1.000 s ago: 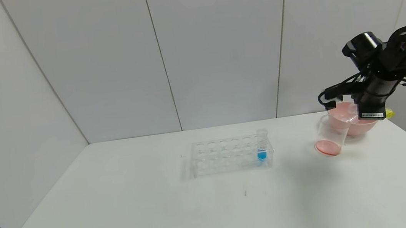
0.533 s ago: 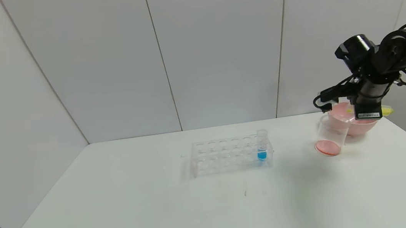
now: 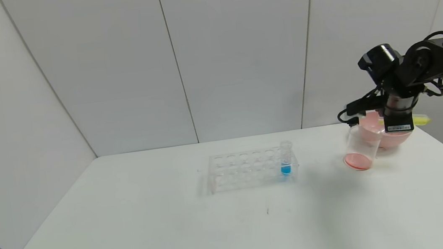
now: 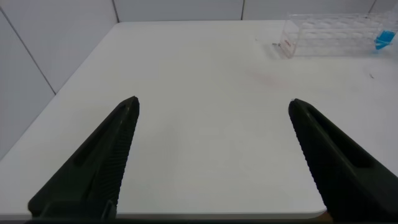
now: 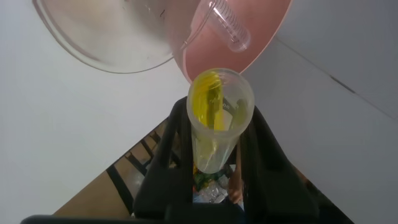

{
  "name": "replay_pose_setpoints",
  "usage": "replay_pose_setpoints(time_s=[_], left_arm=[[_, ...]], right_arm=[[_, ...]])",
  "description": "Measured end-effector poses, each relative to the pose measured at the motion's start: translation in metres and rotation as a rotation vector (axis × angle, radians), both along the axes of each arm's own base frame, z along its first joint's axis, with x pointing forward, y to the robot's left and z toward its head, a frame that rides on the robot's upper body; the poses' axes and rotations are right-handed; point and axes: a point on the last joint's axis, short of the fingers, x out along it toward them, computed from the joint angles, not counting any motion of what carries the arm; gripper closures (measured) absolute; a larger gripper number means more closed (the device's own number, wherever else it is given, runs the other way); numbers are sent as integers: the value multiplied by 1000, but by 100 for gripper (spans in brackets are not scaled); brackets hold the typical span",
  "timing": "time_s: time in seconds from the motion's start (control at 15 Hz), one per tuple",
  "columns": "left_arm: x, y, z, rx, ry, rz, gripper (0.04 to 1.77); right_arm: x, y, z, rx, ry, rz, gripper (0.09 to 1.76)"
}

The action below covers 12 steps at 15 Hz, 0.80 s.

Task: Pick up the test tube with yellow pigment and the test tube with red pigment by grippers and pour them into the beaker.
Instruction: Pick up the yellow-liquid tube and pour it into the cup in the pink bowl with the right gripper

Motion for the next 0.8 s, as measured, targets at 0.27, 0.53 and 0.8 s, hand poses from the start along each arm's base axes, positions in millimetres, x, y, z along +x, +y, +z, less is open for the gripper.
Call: replay_pose_setpoints(time_s=[0.27,0.53,0.8], left_arm=[[0,0,0,0,0,0,9],[0,0,0,0,0,0,9],[0,0,0,0,0,0,9]], right_arm=[[3,6,-4,-28,-6,-5,135],[4,9,-5,-63,-7,-11,135],[6,9,-5,-99,-20,-6,135]])
